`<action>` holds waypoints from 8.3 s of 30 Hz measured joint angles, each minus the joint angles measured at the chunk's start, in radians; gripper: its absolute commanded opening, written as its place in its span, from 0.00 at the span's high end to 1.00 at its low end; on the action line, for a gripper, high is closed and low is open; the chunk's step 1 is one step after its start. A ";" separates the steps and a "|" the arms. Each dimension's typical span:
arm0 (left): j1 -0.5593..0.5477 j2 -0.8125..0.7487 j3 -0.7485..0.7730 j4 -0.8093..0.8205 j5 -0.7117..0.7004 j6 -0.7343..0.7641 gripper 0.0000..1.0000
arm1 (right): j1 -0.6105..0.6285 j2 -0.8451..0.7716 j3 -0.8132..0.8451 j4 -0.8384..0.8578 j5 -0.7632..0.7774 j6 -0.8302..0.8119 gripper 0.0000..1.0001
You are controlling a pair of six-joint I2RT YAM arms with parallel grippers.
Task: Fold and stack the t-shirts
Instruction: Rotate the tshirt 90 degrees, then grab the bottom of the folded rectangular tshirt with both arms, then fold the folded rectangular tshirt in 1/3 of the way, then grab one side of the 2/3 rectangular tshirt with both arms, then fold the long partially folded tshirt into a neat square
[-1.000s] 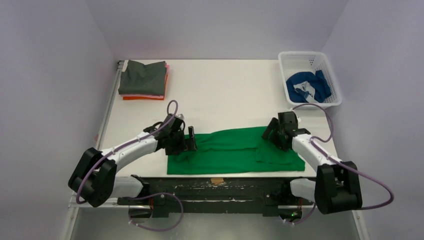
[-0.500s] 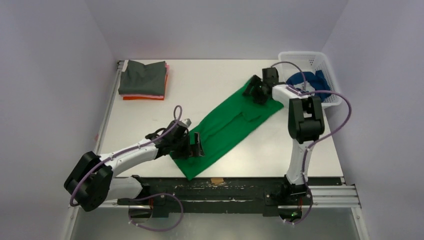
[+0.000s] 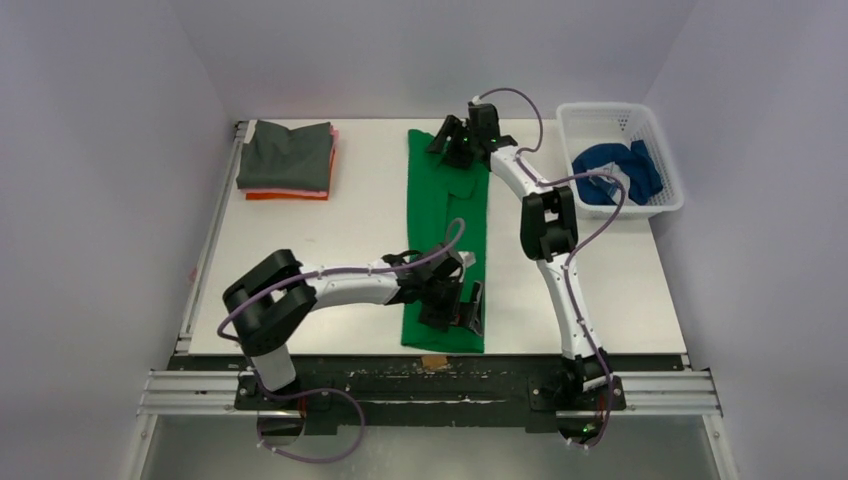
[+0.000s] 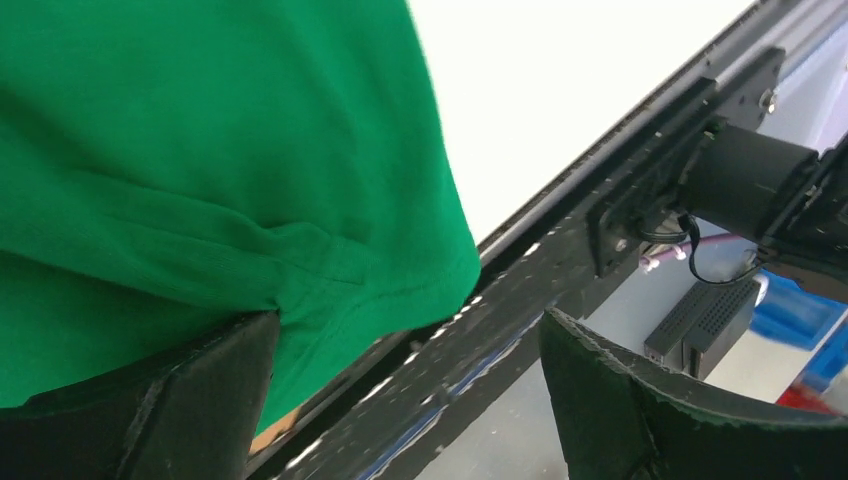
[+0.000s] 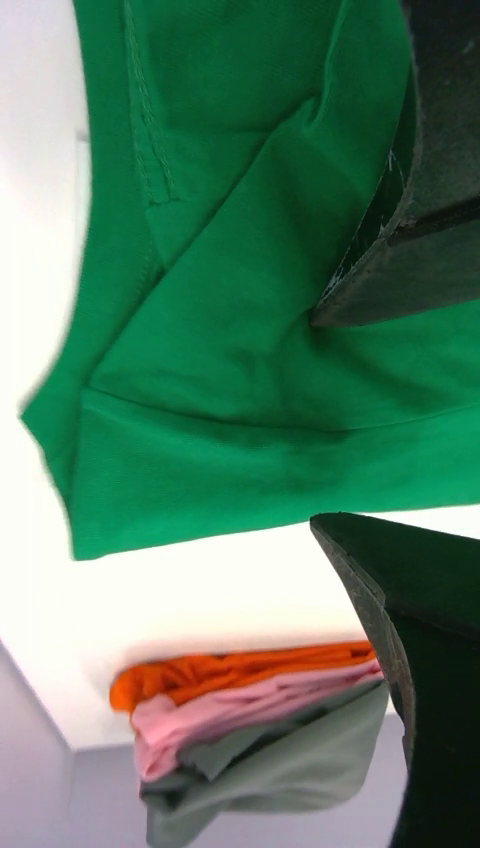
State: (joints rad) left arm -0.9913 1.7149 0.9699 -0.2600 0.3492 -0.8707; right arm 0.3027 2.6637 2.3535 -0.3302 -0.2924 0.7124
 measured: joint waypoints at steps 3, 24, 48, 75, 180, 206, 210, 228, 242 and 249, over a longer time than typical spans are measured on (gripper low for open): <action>-0.076 0.069 0.089 -0.002 -0.006 0.013 0.00 | 0.021 0.054 0.077 0.031 -0.029 0.026 0.32; -0.232 -0.494 -0.116 -0.400 -0.343 -0.019 0.00 | 0.021 -0.631 -0.377 -0.113 0.097 -0.269 0.23; -0.056 -0.127 -0.067 -0.280 -0.398 -0.010 0.74 | 0.402 -1.635 -1.882 -0.074 0.274 0.034 0.45; -0.055 -0.356 -0.319 -0.173 -0.351 -0.077 1.00 | 0.459 -1.815 -1.997 -0.148 0.180 0.114 1.00; 0.520 0.007 0.207 -0.220 -0.173 0.174 0.20 | 0.106 -0.826 -1.041 0.200 0.103 -0.146 0.34; 0.466 0.122 0.137 -0.144 -0.126 0.130 1.00 | 0.082 -1.207 -1.633 0.209 0.224 -0.091 0.47; 0.466 0.121 0.133 -0.140 -0.126 0.130 1.00 | 0.082 -1.188 -1.661 0.220 0.207 -0.073 0.52; 0.464 0.101 0.104 -0.111 -0.127 0.130 0.97 | 0.118 -1.178 -1.716 0.284 0.115 -0.033 1.00; 0.452 0.000 0.025 -0.193 -0.169 0.133 0.76 | 0.125 -1.187 -1.733 0.295 0.097 -0.031 1.00; 0.449 -0.045 -0.031 -0.188 -0.143 0.130 0.72 | 0.129 -1.192 -1.739 0.298 0.090 -0.031 1.00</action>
State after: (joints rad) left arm -0.5423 1.6695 0.9390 -0.4484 0.2058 -0.7406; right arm 0.4313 1.4719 0.6144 -0.0326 -0.2020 0.6811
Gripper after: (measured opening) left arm 0.272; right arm 0.008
